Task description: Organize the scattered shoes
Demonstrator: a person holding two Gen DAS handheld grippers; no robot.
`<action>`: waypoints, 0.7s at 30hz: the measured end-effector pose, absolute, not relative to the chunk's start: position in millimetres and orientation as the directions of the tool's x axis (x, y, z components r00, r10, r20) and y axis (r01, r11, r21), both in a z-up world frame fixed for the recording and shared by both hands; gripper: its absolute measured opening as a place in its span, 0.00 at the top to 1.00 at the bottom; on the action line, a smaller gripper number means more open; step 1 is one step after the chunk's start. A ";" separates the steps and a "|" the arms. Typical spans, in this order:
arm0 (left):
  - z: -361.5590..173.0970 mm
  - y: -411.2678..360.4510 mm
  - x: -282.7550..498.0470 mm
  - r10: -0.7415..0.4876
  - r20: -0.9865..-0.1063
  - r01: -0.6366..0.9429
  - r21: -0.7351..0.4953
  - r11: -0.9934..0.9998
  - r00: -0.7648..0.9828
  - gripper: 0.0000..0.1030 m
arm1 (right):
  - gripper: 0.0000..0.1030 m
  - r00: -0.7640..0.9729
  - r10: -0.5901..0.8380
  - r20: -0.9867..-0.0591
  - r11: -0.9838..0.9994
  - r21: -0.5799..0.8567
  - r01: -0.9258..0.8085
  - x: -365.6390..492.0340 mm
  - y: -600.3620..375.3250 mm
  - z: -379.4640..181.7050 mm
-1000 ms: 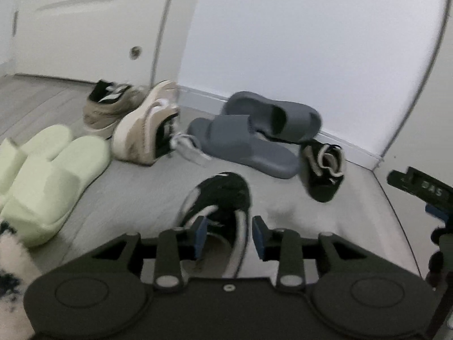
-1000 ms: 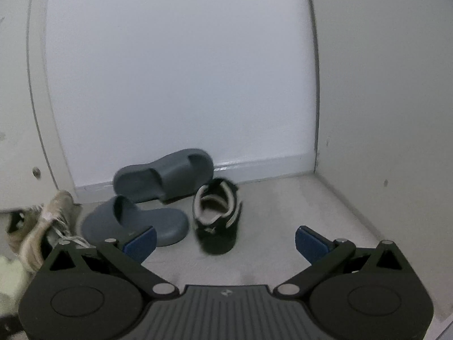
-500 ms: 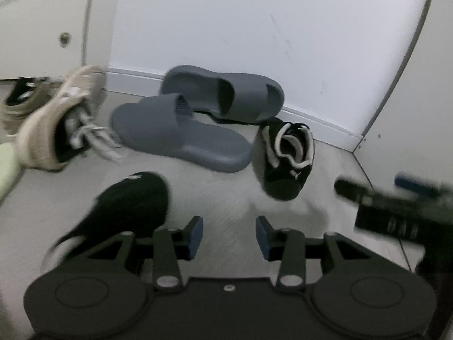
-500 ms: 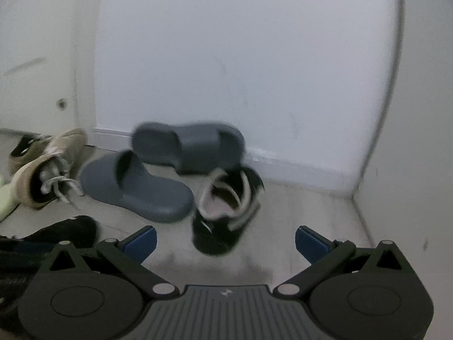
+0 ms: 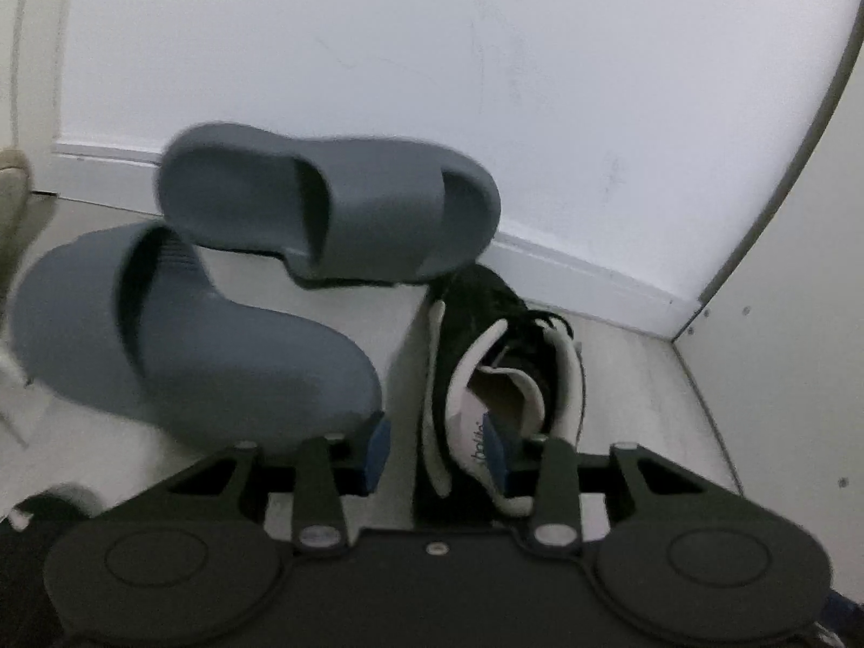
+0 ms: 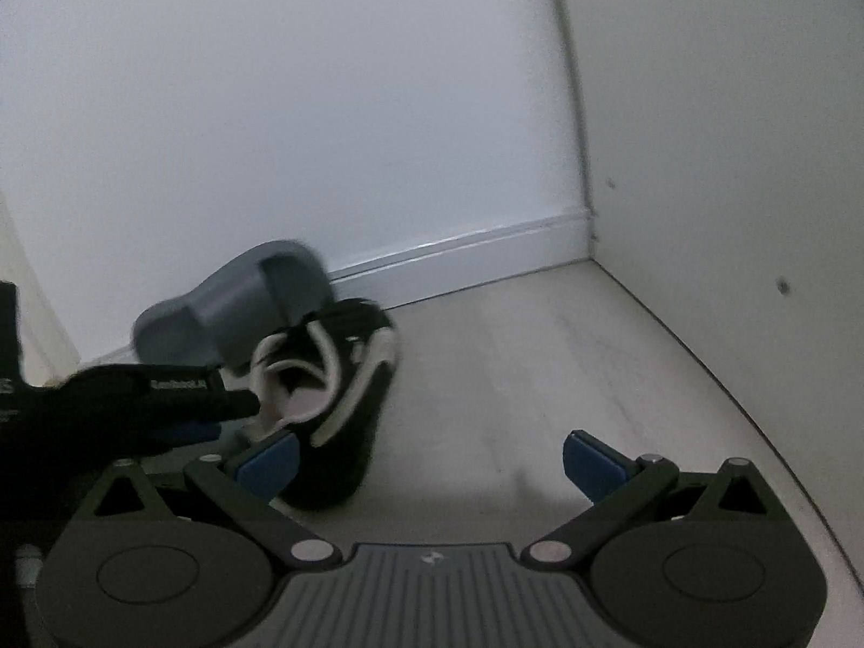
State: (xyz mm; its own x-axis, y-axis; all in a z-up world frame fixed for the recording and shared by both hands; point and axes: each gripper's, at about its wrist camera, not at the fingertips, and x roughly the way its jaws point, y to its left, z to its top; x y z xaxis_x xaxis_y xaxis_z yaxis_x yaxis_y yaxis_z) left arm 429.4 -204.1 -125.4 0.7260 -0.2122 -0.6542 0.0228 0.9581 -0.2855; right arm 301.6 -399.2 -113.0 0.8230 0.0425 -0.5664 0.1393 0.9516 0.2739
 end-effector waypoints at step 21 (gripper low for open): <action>-125.5 -203.8 317.9 -0.115 -0.745 0.009 -0.145 0.989 0.657 0.80 | 0.00 0.814 0.029 -0.580 0.969 0.217 0.120 288.4 -388.2 -101.7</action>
